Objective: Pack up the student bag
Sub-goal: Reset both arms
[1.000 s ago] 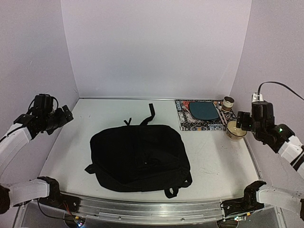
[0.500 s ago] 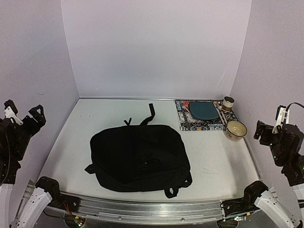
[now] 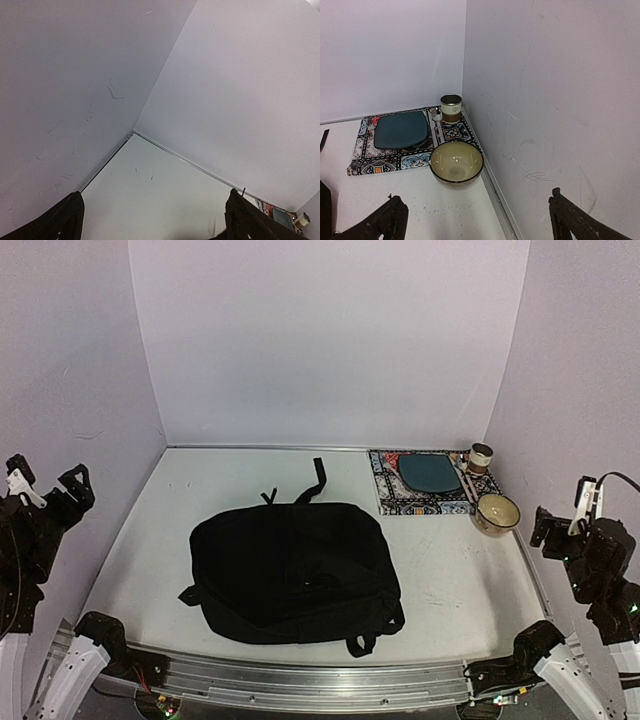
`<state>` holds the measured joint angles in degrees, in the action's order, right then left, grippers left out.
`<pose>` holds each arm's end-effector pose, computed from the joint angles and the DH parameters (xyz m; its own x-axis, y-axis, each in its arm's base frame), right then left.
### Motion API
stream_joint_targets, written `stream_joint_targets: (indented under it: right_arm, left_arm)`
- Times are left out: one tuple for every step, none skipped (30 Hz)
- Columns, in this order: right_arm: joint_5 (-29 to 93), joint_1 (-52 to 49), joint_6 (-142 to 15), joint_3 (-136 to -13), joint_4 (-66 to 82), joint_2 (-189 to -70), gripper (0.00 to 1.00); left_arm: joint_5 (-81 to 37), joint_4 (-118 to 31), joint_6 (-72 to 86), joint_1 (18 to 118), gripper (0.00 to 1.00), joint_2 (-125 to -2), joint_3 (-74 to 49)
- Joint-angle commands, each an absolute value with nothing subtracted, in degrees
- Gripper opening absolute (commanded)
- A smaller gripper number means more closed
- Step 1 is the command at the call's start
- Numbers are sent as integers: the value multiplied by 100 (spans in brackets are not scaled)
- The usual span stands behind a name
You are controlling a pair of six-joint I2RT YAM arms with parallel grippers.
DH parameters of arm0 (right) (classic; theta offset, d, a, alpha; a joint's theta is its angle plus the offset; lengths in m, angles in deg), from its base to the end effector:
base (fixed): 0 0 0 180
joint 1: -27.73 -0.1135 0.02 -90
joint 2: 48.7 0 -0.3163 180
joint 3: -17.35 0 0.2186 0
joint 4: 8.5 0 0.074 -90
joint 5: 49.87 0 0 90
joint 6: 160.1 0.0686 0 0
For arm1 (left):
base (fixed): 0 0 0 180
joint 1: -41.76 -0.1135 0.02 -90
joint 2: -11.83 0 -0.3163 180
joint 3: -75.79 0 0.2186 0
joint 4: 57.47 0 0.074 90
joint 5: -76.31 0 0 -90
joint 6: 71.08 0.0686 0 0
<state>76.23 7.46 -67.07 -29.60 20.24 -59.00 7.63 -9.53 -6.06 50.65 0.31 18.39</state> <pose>0.0256 -0.0336 0.3184 0.1431 0.0984 -0.9848 0.2603 0.9563 0.1333 0.0039 0.0246 0.3286 0.0586 -0.4074 -0.9114 -0.2099 0.8875 -0.4102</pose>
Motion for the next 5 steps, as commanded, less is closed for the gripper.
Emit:
stream_joint_targets:
  right_arm:
    - [7604,755,-6817,-2943,1780,-5874,98]
    - [7597,755,-6820,-2944,1780,-5871,98]
    - [7596,754,-6823,-2944,1780,-5865,98]
    - [7593,754,-6828,-2944,1780,-5864,98]
    - [7588,754,-6833,-2944,1780,-5865,98]
  left_arm:
    - [832,-1060,-432,5049,99,-93,1838]
    - [836,-1060,-418,5045,99,-114,1838]
    - [837,-1060,-412,5043,99,-126,1838]
    - [832,-1060,-412,5043,99,-132,1838]
    - [822,-1061,-415,5042,99,-135,1838]
